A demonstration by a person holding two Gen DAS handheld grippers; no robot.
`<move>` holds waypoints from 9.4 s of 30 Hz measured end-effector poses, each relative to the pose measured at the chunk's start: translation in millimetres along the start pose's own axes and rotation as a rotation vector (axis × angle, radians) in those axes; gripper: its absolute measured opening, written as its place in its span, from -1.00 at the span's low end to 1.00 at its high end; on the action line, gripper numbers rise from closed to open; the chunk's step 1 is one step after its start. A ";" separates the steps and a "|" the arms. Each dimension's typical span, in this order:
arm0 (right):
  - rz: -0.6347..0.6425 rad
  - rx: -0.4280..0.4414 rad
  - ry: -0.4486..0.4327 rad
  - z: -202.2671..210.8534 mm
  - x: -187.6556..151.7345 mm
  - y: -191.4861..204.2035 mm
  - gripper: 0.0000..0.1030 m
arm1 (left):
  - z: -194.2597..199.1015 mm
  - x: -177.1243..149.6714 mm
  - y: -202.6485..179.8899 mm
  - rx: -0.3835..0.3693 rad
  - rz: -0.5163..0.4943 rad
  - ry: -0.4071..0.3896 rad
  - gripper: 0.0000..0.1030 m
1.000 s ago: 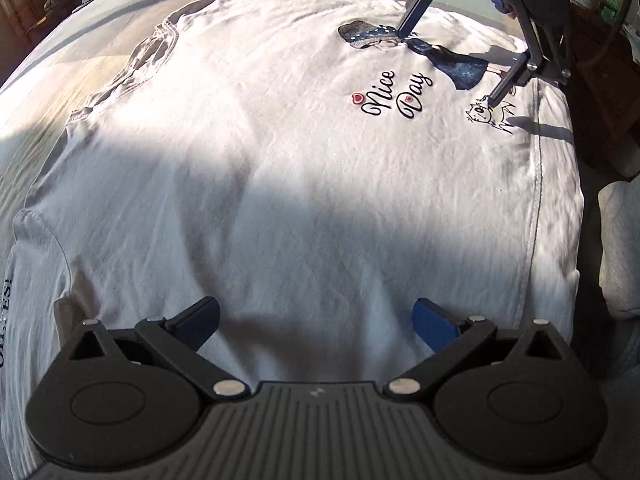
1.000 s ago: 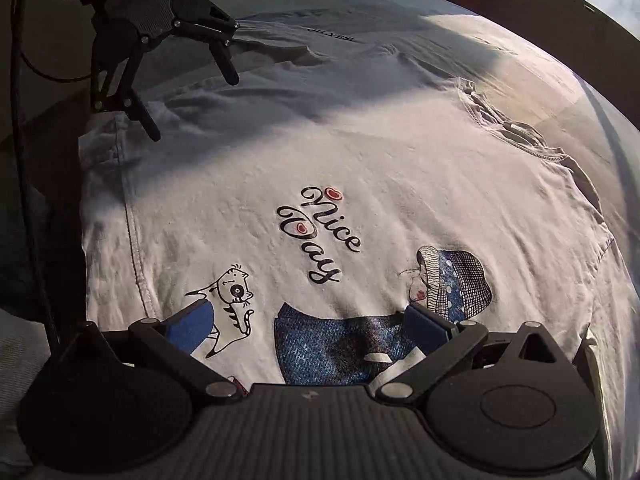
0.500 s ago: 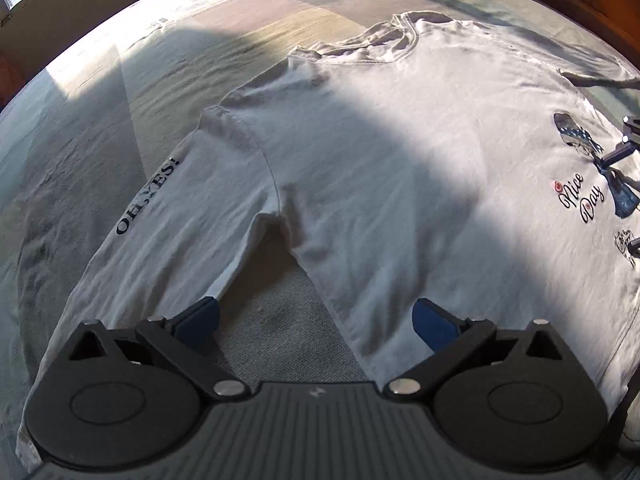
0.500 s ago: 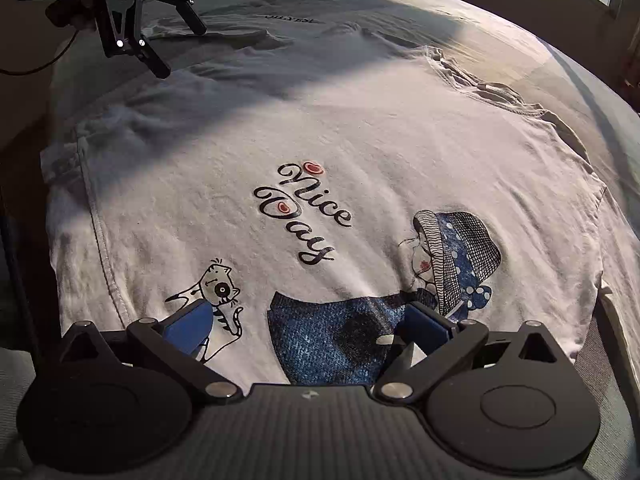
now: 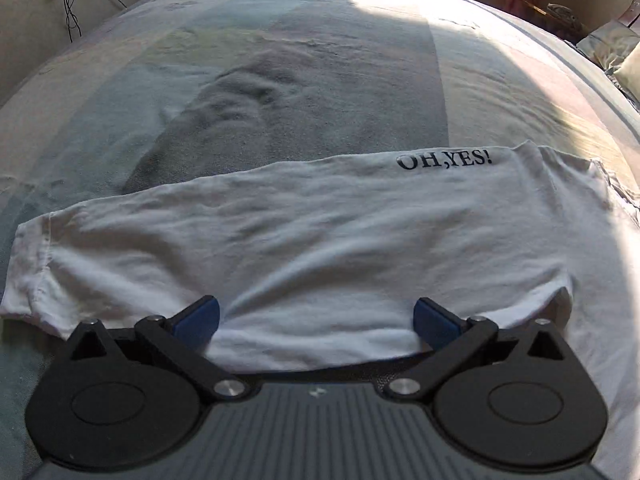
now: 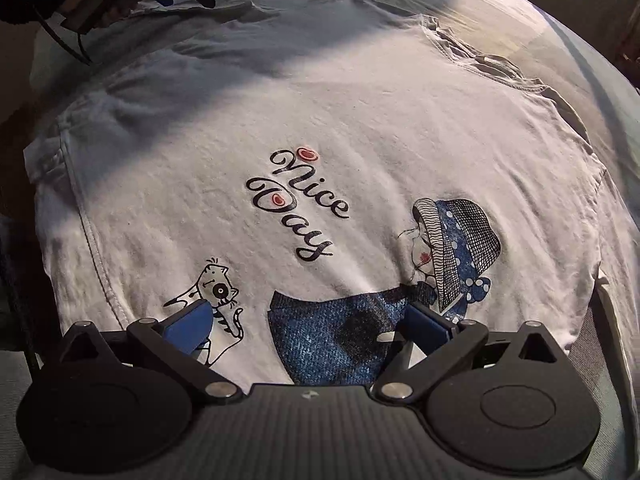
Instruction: Fold clothes
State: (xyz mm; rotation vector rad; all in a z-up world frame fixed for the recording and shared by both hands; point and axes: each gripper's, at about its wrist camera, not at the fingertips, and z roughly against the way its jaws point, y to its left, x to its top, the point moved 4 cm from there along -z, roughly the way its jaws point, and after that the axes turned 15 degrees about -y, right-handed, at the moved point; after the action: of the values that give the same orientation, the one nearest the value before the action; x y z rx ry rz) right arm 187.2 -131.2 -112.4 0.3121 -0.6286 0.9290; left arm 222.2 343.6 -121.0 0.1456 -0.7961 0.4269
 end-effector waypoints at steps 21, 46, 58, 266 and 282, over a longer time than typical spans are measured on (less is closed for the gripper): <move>-0.338 -0.130 -0.088 -102.4 155.0 50.4 1.00 | 6.3 11.5 10.6 -0.095 -0.120 -0.049 0.99; -0.302 -0.206 0.080 -123.7 152.0 62.3 1.00 | -4.9 34.1 105.8 -0.040 -0.046 -0.038 0.99; -0.305 -0.205 0.078 -123.9 154.1 59.9 1.00 | -34.2 33.2 138.1 0.066 -0.050 0.014 0.99; -0.304 -0.200 -0.052 24.0 -44.5 -51.2 1.00 | 61.5 -18.8 -292.4 -0.552 -0.614 -0.022 0.99; -0.295 -0.204 -0.108 28.1 -48.5 -47.5 1.00 | -103.7 78.2 -348.1 -0.547 -0.210 0.056 0.99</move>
State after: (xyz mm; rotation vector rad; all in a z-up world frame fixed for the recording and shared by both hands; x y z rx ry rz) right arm 194.6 -203.9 -120.1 0.2643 -0.7479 0.5628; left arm 486.7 82.7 -125.6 -0.2901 -0.8075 0.0055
